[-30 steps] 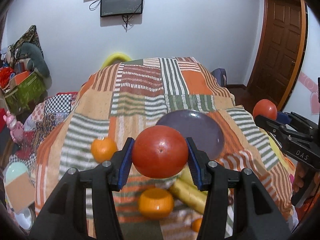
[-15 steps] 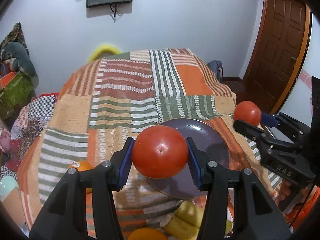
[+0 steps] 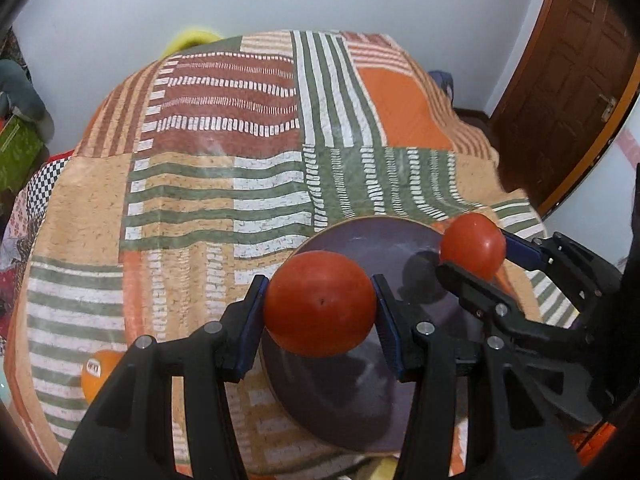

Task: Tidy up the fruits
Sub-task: 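Carry both held tomatoes over the purple plate with both tools, then lower the tomatoes onto the plate and open both tools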

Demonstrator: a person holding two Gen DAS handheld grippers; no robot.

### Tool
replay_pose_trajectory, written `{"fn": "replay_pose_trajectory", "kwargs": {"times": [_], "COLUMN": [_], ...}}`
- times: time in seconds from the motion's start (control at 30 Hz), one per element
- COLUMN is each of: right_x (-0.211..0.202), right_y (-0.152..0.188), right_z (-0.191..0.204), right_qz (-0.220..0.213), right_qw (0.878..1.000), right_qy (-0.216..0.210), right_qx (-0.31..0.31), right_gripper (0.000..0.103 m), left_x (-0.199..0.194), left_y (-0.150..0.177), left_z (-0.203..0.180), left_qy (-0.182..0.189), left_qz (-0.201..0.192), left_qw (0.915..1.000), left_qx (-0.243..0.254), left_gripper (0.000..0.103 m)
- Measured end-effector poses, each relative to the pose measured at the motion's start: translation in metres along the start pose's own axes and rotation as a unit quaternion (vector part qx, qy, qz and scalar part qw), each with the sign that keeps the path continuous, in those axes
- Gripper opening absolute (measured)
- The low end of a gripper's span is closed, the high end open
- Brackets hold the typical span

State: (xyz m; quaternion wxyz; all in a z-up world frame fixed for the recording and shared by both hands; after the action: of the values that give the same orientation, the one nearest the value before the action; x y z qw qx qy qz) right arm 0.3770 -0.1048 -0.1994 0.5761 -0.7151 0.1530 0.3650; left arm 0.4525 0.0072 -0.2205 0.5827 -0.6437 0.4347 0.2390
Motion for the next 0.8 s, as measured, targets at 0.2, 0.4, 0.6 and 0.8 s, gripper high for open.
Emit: {"fn": "replay_pose_trajectory", "kwargs": {"times": [0.2,0.4,0.6,0.8], "right_x": [0.023,0.034,0.043,0.043], "right_y": [0.005,0.01,0.016,0.017], "right_z": [-0.002,-0.004,-0.003,-0.003], "right_qz": [0.034,0.052,0.068,0.066], "right_qw": [0.999,0.999,0.998,0.998], "right_qy": [-0.004,-0.011,-0.012,-0.011], "right_qx": [-0.007,-0.001,-0.002,0.002], "right_gripper": [0.045,0.045,0.046,0.046], "left_x": [0.019,0.032,0.044,0.045], "left_y": [-0.002,0.0,0.003,0.005], "left_z": [0.004,0.008,0.014,0.011], "left_qy": [-0.004,-0.015,-0.014,-0.031], "left_qz": [0.026,0.043,0.063,0.058], "left_qw": [0.9996,0.999,0.9979,0.9977], "left_qx": [0.004,0.004,-0.003,0.015], "left_gripper": [0.051,0.05,0.051,0.062]}}
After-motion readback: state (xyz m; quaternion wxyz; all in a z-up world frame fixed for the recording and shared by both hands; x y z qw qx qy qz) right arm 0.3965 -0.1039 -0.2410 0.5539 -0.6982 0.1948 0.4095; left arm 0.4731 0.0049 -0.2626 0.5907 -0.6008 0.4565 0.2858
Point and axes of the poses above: each gripper's, at about its wrist camera, not at the fingertips, and x roughly the way its jaws point, z to its left, y to its underside, the point moved 5 cm from there along x, roughly the way its jaws point, and after that the axes turned 7 degrees about y, right-handed, at the moved point
